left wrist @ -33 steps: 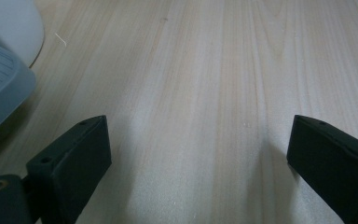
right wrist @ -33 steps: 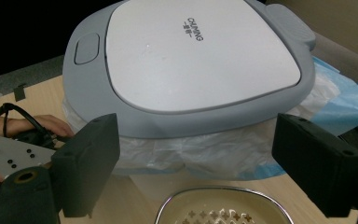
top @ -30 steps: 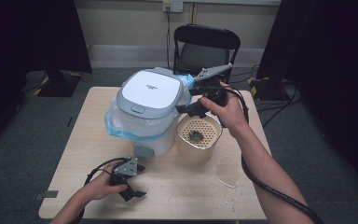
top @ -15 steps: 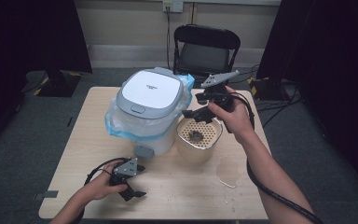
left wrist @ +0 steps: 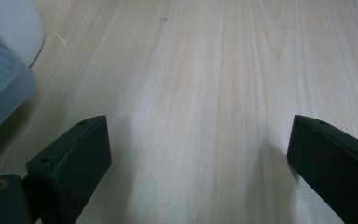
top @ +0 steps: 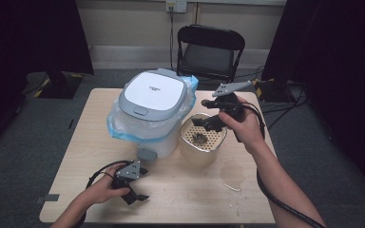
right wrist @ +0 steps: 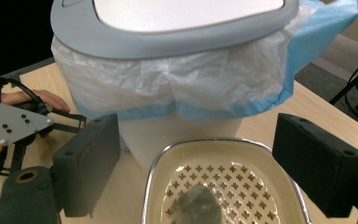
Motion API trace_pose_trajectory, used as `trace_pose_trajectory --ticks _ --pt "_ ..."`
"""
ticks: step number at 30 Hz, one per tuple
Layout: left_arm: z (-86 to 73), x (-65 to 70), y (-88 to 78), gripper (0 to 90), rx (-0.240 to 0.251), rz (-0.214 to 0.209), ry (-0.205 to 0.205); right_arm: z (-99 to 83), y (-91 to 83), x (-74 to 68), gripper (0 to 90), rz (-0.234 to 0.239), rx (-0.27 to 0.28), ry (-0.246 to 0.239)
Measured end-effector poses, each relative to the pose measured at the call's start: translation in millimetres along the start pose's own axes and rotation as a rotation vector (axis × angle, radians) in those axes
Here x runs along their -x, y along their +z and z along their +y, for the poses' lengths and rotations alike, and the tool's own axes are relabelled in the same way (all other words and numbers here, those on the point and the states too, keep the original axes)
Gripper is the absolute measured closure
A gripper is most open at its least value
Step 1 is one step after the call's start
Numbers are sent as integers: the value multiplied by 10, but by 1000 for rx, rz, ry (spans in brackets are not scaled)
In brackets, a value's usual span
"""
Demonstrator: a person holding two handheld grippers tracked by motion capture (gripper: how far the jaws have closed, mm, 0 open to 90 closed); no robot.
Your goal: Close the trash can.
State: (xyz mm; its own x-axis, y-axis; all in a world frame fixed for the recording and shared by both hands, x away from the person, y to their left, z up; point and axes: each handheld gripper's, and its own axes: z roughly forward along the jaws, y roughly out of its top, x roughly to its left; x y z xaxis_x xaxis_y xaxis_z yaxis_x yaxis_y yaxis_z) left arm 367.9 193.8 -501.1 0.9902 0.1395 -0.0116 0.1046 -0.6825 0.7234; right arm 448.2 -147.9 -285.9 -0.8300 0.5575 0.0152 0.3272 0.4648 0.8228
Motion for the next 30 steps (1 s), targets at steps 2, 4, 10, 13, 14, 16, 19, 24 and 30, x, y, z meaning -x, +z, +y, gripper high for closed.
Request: trace_pose_trajectory --ticks 2,4,10,13,14,16,19,24,30 --pt "-1 1 2 55 2 1 -1 -39 -15 4 147 11 2 4" --pt "-1 1 2 55 2 1 -1 -80 -30 6 147 9 2 3" --pt "-1 1 2 55 2 1 -1 -198 -82 18 147 6 -8 11" --pt "-1 1 3 55 3 2 0 -258 -108 7 147 7 -22 -5" --pt "-2 1 4 55 4 2 -1 -279 -116 -1 146 6 -26 -10" --pt "-1 1 3 55 3 2 0 -322 -131 -14 146 7 -28 -13" --pt "-1 1 3 55 3 2 0 -385 -149 -43 146 5 -37 -17" --pt "-1 1 3 55 3 2 0 -501 -173 -73 147 8 -45 -21" --pt "-3 5 6 55 4 -2 -7 -666 -198 -70 146 3 -50 -8"
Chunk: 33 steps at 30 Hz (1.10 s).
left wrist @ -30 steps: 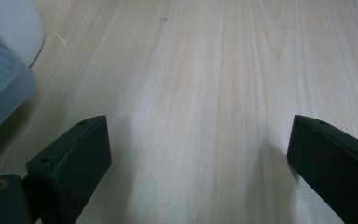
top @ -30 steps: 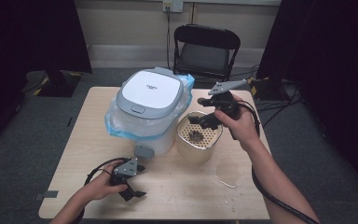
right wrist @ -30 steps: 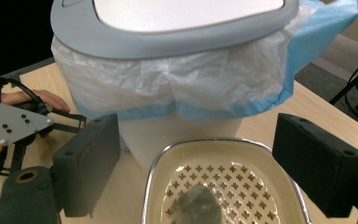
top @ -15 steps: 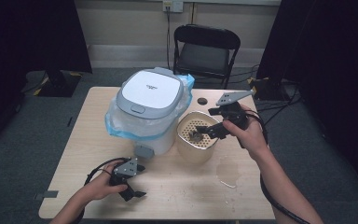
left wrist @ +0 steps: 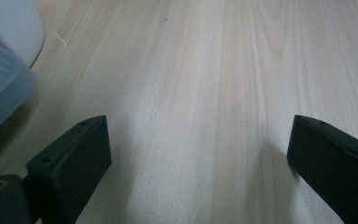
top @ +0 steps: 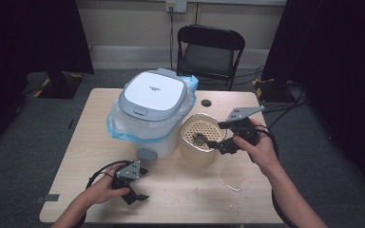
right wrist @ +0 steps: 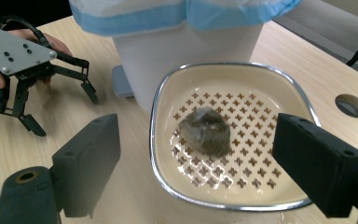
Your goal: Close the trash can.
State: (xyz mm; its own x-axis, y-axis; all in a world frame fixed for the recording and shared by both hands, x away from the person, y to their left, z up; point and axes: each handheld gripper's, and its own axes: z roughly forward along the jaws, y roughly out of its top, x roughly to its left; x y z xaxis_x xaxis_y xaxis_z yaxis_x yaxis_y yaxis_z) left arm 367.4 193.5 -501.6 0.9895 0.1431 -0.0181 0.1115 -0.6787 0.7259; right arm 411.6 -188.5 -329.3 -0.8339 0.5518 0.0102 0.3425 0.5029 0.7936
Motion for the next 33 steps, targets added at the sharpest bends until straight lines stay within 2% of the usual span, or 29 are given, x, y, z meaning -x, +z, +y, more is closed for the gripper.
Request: trace_pose_trajectory --ticks 9,15,33 --pt "-1 0 0 55 -2 0 -1 -206 -39 35 146 -4 -4 29" --pt "-1 1 0 55 -2 0 -1 -351 -82 66 147 -6 15 60" --pt "-1 1 0 55 -2 0 -2 -702 -29 52 147 -9 -3 74"
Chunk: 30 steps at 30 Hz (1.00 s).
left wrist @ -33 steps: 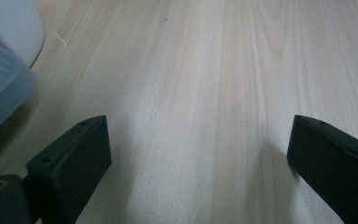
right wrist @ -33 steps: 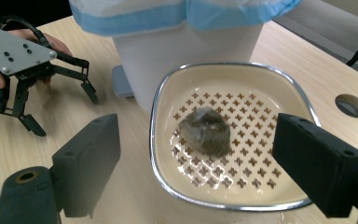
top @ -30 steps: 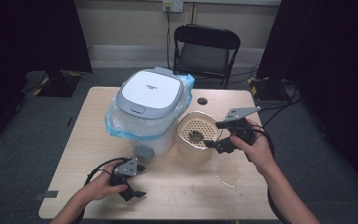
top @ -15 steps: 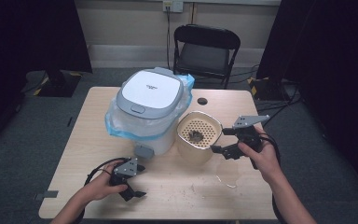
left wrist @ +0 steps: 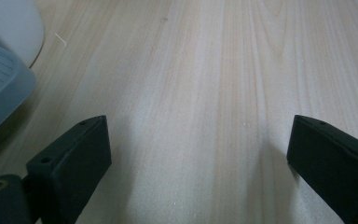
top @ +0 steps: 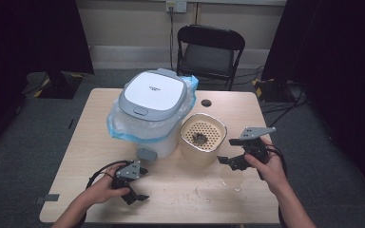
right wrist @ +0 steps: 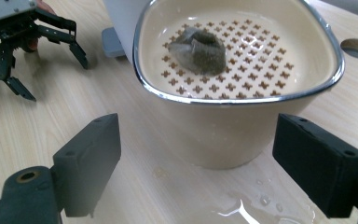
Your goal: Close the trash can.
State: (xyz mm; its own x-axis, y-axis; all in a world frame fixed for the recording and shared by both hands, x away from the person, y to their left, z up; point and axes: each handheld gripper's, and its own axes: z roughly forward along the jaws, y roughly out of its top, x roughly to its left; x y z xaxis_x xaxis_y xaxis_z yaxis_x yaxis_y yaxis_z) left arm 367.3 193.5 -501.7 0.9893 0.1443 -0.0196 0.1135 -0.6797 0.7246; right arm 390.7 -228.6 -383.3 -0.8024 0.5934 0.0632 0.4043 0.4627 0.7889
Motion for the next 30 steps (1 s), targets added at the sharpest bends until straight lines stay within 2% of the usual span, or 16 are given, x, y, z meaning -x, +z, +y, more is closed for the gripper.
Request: trace_pose_trajectory --ticks 14,30 --pt "0 0 0 55 0 0 1 -302 13 16 147 -20 -17 22" --pt "0 0 0 55 1 1 1 -558 32 16 147 -14 -10 56"
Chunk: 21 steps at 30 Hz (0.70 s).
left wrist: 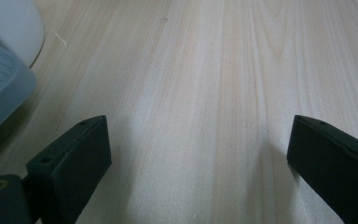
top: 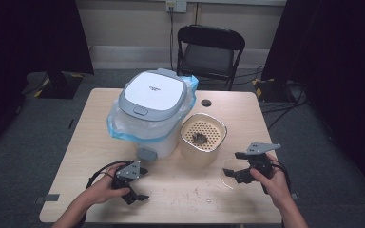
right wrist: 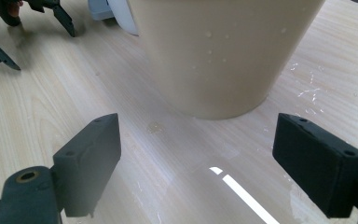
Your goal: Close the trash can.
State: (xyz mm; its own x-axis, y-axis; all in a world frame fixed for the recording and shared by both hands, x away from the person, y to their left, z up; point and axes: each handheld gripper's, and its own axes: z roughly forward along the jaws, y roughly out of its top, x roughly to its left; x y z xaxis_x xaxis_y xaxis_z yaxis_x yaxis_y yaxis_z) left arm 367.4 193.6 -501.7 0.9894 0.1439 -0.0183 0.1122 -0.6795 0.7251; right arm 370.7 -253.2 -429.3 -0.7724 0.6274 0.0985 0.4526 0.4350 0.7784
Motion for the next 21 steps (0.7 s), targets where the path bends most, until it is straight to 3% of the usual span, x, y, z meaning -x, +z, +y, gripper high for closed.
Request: trace_pose_trajectory --ticks 21 --pt "-3 2 4 55 6 3 -2 -353 95 -42 147 1 -38 0"
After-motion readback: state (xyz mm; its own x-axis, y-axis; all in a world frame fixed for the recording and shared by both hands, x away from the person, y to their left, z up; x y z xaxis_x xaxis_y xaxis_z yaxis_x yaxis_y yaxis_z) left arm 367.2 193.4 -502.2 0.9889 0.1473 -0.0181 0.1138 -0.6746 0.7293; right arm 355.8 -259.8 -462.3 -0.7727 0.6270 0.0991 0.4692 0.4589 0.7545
